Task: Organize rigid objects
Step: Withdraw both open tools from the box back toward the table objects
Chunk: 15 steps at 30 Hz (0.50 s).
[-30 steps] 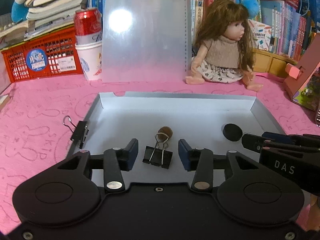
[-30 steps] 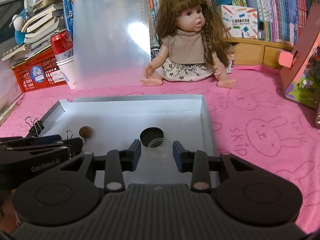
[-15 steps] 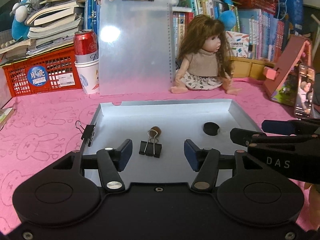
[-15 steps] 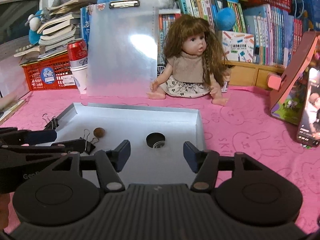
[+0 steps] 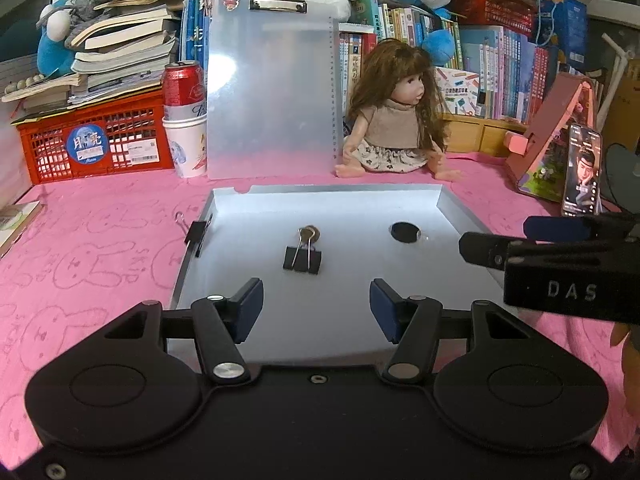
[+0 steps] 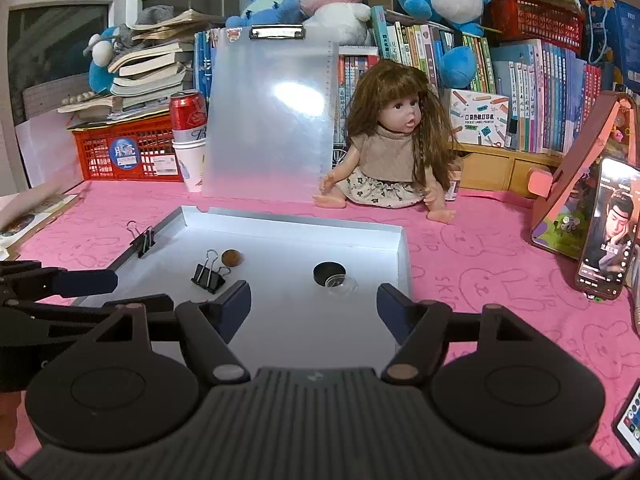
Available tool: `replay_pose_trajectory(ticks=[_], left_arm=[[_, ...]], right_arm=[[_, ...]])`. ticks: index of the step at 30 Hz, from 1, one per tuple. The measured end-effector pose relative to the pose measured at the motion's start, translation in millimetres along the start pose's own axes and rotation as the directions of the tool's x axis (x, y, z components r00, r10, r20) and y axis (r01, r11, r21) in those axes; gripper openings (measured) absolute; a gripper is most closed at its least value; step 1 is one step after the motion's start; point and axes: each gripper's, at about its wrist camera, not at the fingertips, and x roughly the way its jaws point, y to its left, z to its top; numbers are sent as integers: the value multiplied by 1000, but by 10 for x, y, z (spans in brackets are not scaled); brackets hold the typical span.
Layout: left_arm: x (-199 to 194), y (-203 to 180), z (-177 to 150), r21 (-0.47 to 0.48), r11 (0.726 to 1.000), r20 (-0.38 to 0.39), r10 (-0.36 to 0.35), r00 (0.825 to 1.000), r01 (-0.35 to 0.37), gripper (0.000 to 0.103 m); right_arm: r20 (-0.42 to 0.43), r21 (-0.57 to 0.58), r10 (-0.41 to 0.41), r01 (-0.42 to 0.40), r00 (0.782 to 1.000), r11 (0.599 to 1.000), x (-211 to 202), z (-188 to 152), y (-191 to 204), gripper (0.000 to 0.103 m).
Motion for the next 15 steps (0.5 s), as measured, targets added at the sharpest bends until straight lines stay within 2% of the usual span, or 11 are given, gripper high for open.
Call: replay_pose_trajectory(ticks=[15], left_arm=[[-250,154,-344,-20,1000,-24,12,1000,-12,57]], right_arm=[[11,0,34,-34,999,999,-248,-307,-63,82]])
